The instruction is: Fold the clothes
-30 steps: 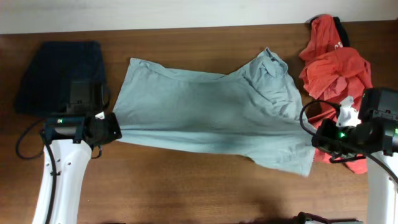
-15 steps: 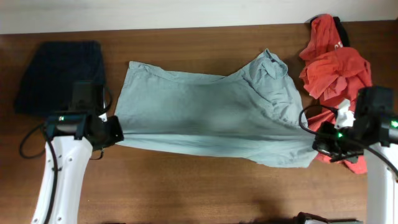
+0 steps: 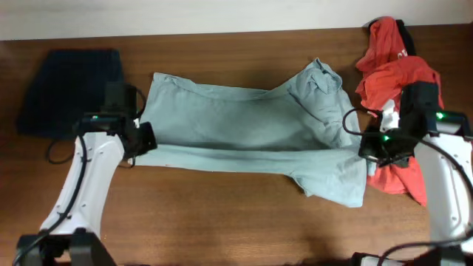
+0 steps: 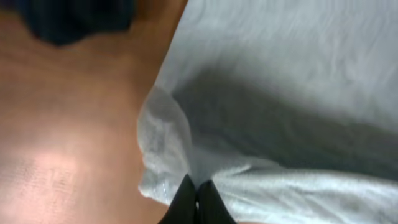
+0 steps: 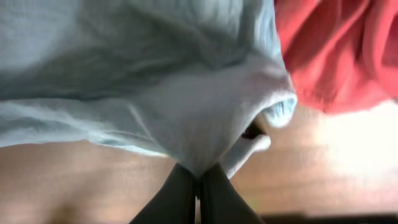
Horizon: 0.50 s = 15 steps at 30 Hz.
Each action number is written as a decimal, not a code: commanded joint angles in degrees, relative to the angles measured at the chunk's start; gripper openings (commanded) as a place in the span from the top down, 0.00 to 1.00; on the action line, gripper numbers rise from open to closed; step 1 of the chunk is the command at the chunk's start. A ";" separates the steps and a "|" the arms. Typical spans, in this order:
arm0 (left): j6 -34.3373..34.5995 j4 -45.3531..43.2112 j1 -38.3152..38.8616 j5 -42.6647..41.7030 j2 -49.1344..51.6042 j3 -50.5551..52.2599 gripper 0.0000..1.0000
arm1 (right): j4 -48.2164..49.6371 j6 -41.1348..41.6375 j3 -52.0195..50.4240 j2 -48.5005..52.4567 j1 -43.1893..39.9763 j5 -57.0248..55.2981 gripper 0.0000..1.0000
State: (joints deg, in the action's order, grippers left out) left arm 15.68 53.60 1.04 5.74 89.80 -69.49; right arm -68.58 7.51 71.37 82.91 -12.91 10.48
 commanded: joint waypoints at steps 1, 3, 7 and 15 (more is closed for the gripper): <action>0.15 -3.69 0.04 0.04 2.45 0.07 0.99 | 2.40 0.00 0.52 2.05 0.52 -0.63 0.96; 0.15 -6.25 0.04 0.02 3.96 0.07 0.99 | 4.42 0.00 0.52 3.13 0.52 -0.59 0.96; 0.15 -9.40 0.04 0.02 6.97 0.07 0.99 | 7.41 0.00 0.52 4.83 0.52 -0.59 0.96; 0.13 -16.74 0.09 0.02 12.55 0.07 0.99 | 12.41 0.00 0.52 9.01 0.52 -0.44 0.96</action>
State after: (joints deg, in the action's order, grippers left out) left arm 15.68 39.00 1.06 5.76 100.84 -69.47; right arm -57.36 7.53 71.37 90.11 -12.86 10.37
